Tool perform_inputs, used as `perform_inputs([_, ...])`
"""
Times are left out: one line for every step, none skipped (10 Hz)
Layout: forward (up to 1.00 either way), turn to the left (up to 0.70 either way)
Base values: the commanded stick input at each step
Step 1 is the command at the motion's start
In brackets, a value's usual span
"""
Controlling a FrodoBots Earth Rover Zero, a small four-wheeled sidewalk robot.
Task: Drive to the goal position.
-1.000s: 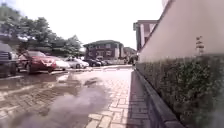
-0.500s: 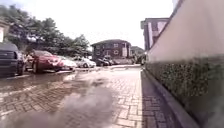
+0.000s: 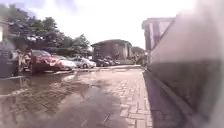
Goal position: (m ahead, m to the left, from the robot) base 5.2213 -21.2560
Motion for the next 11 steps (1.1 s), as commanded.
perform_inputs([0.69, -0.15])
perform_inputs([0.69, 0.03])
perform_inputs([0.69, 0.03])
perform_inputs([0.69, 0.03])
perform_inputs([0.69, 0.03])
perform_inputs([0.69, 0.03])
perform_inputs([0.69, 0.02])
perform_inputs([0.69, -0.17])
perform_inputs([0.69, -0.3])
perform_inputs([0.69, -0.05])
perform_inputs([0.69, 0.02])
